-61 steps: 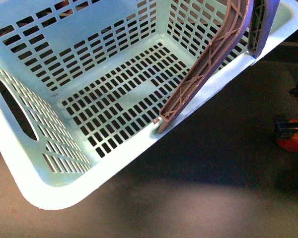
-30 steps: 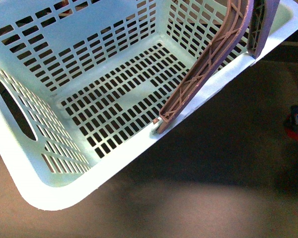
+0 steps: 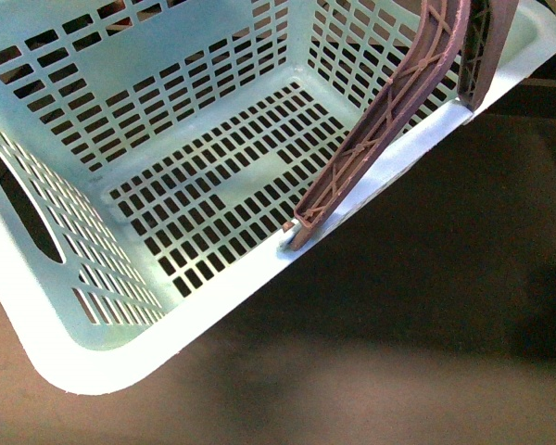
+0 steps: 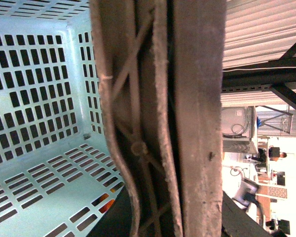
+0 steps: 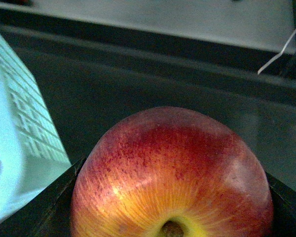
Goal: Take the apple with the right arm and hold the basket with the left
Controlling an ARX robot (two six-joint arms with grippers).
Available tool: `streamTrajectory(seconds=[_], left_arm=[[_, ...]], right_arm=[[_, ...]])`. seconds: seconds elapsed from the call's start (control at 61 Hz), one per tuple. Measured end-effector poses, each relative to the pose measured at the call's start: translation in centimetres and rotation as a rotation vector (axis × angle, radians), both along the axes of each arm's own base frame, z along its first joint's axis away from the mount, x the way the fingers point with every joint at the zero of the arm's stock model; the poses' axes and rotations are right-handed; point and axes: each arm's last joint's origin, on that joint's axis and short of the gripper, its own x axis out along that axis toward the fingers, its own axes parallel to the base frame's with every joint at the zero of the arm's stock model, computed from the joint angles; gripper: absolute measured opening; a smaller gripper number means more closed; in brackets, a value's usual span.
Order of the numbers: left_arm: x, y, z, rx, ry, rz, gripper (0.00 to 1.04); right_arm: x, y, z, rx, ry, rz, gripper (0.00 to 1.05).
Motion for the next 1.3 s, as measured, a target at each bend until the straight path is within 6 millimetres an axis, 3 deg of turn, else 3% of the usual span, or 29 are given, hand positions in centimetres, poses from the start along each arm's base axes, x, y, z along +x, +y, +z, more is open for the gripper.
streamTrajectory(seconds=[0.148, 0.262, 0.541, 0.738, 0.836, 1.066, 1.295], left_arm=[[0.0, 0.0, 0.0, -0.001, 0.0, -0.001, 0.17], [0.0, 0.0, 0.0, -0.001, 0.0, -0.001, 0.17], [0.0, 0.0, 0.0, 0.0, 0.001, 0.0, 0.17], [0.0, 0.0, 0.0, 0.002, -0.001, -0.001, 0.17], [0.0, 0.1, 0.0, 0.007, -0.004, 0.006, 0.17], [0.1, -0.1, -0.2, 0.009, 0.002, -0.004, 0.17], [0.1, 0.0, -0.3, 0.016, -0.001, 0.003, 0.17]], right_arm=[[-1.9, 3.0, 3.7, 0.048, -0.104, 0.066, 0.81], [-2.4, 5.5, 4.6, 0.084, -0.127, 0.123, 0.81], [-2.0, 11.6, 2.7, 0.094, -0.068, 0.214, 0.81], [-1.9, 13.9, 1.4, 0.081, -0.032, 0.253, 0.81], [-1.8, 13.9, 1.3, 0.07, -0.033, 0.229, 0.98], [-2.5, 10.5, 2.4, 0.08, -0.093, 0.072, 0.96], [-6.9, 4.6, 3.8, 0.085, -0.164, -0.133, 0.96]])
